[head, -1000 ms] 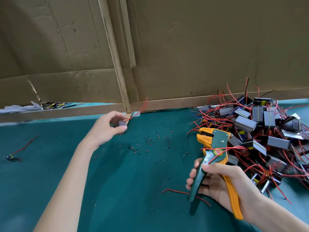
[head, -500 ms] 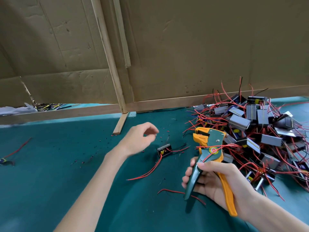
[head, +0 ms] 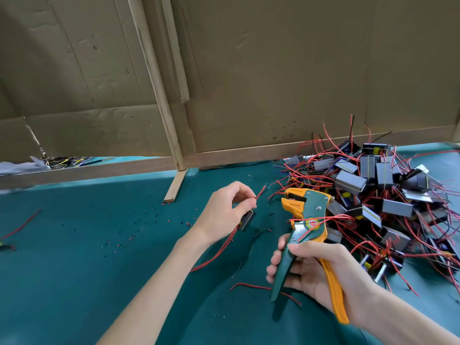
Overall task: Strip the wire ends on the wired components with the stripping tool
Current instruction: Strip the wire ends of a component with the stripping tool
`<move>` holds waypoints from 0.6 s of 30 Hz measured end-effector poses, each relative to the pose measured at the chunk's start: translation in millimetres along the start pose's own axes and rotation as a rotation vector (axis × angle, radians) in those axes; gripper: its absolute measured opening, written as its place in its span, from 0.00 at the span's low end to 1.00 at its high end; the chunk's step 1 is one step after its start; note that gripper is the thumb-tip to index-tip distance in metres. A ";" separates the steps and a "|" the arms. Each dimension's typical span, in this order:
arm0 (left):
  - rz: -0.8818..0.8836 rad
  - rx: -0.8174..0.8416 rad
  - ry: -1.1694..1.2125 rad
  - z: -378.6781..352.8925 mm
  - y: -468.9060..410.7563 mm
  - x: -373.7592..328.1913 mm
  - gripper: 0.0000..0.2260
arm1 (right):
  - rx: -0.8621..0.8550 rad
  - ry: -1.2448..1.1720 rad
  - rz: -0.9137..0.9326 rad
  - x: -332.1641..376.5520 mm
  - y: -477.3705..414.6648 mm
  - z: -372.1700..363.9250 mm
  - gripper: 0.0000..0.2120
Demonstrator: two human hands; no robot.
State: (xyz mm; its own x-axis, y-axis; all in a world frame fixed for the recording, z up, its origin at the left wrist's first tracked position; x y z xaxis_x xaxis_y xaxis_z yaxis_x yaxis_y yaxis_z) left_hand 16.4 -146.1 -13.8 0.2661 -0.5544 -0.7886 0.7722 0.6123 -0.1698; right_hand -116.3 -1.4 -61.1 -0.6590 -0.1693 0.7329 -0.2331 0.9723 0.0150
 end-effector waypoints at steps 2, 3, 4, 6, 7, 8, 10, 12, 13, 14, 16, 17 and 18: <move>0.019 0.013 0.130 3.6 0.6 -6.8 0.05 | 0.005 0.026 -0.003 1.9 0.5 -4.1 0.19; 0.024 0.019 0.171 5.0 1.3 -9.7 0.04 | 0.006 0.035 0.001 2.9 1.0 -6.6 0.17; 0.020 0.022 0.193 5.9 2.1 -13.0 0.03 | 0.008 0.041 0.006 3.8 1.3 -9.1 0.15; -0.002 0.027 0.234 6.1 3.5 -19.3 0.03 | 0.020 0.057 0.015 6.2 2.6 -13.6 0.12; -0.009 0.030 0.265 5.9 4.0 -22.3 0.04 | 0.028 0.071 0.018 7.2 3.3 -15.1 0.12; -0.011 0.031 0.301 5.4 4.4 -24.5 0.04 | 0.036 0.091 0.021 8.1 3.5 -16.3 0.12; -0.009 0.029 0.373 4.4 5.0 -26.9 0.04 | 0.053 0.127 0.029 9.5 4.5 -16.7 0.11; -0.016 0.022 0.411 3.8 5.5 -28.3 0.07 | 0.072 0.137 0.031 10.1 5.8 -15.5 0.13; -0.021 0.019 0.424 3.6 5.7 -28.8 0.09 | 0.081 0.130 0.031 10.6 6.3 -14.5 0.15; -0.024 0.017 0.437 3.6 5.8 -29.0 0.11 | 0.084 0.123 0.030 10.7 6.6 -13.3 0.17; -0.036 0.020 0.472 3.4 6.0 -28.8 0.11 | 0.089 0.125 0.031 11.2 7.0 -12.6 0.17; -0.050 0.022 0.491 3.1 5.8 -28.5 0.09 | 0.090 0.129 0.031 11.5 6.8 -13.0 0.17; -0.067 0.021 0.503 2.6 5.7 -28.4 0.06 | 0.086 0.136 0.030 11.7 6.7 -13.7 0.15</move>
State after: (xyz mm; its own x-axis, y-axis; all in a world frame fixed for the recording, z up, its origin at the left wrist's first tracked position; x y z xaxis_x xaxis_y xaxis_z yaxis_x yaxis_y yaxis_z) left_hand 14.7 -128.4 9.2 -0.0909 -0.2487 -0.9643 0.7906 0.5708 -0.2217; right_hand -115.8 5.4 -43.0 -0.5650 -0.1112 0.8176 -0.2792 0.9582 -0.0627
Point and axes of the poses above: each hand's wrist, its own y-axis away from the middle knuckle, its own z-axis out of the back of the hand, x = y × z, the point moved 1 cm from there along -y, towards the middle knuckle, and after that the axes turned 12 degrees about x, right-handed, at the moved point
